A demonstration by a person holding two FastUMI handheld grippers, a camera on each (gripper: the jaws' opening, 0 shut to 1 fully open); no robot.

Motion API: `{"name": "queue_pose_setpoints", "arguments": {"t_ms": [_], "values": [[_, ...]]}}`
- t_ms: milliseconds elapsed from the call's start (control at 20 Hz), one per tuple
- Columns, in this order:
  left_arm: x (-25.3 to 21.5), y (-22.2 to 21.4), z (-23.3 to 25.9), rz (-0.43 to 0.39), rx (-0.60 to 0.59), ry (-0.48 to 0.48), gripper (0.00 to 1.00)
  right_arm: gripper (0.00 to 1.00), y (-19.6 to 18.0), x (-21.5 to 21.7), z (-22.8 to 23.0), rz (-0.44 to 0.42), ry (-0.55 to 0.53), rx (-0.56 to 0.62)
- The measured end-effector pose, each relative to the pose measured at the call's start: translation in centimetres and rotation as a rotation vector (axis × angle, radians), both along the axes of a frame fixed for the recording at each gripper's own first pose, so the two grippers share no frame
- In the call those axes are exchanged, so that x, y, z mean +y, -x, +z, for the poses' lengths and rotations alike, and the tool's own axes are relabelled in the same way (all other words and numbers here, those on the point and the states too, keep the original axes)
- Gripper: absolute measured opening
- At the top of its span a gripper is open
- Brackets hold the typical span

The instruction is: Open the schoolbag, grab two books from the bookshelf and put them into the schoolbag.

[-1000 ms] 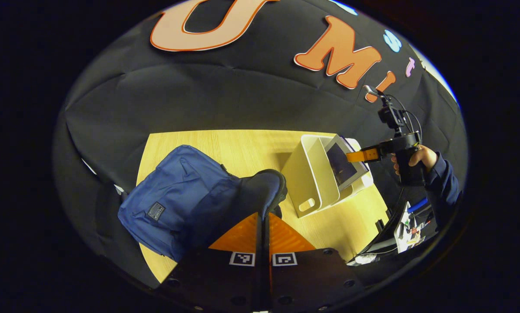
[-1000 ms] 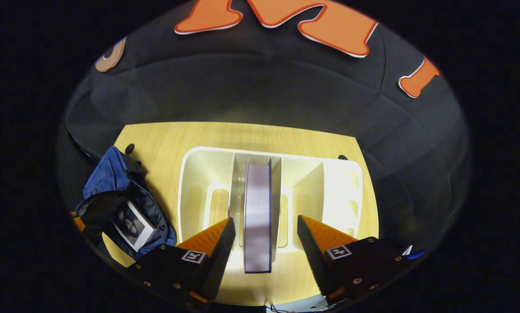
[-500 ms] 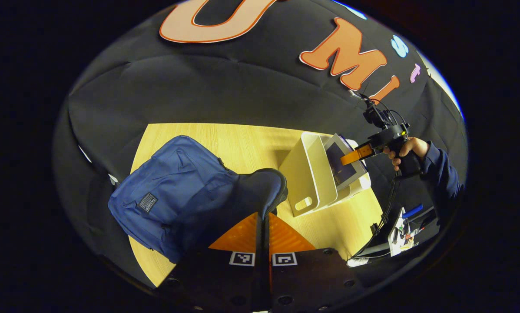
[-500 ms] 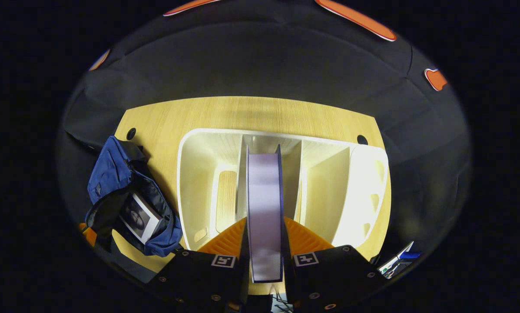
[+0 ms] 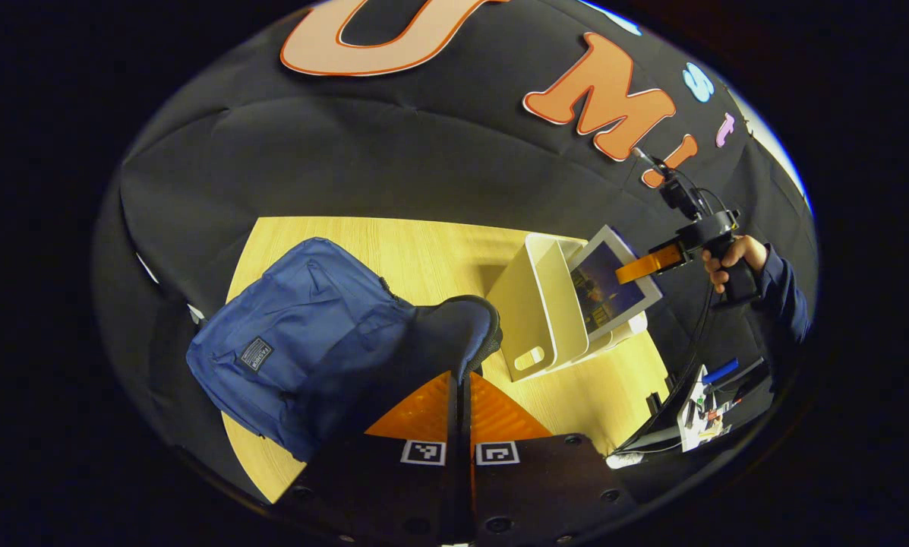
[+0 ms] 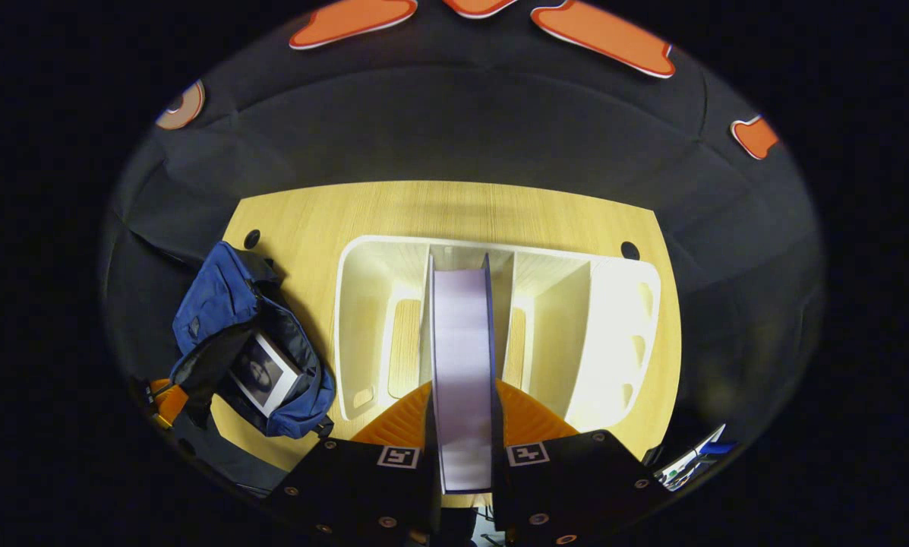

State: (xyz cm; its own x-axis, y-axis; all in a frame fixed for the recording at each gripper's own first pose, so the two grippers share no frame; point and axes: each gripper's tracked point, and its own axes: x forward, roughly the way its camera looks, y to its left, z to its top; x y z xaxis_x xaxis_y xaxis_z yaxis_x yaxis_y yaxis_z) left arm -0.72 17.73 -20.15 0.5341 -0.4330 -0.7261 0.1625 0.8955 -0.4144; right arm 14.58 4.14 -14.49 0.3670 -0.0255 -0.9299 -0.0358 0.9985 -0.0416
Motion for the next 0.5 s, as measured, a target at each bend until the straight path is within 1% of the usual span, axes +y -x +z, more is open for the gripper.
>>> {"name": "queue_pose_setpoints", "arguments": {"t_ms": [250, 500], "values": [[0.0, -0.1, 0.0, -0.003, -0.005, -0.008, 0.01, 0.27, 1.3, -0.6, 5.2, -0.015, -0.054, -0.066], [-0.1, 0.0, 0.0, -0.008, -0.008, -0.018, 0.01, 0.27, 2.6, -1.5, 10.4, -0.018, -0.078, -0.137]]}}
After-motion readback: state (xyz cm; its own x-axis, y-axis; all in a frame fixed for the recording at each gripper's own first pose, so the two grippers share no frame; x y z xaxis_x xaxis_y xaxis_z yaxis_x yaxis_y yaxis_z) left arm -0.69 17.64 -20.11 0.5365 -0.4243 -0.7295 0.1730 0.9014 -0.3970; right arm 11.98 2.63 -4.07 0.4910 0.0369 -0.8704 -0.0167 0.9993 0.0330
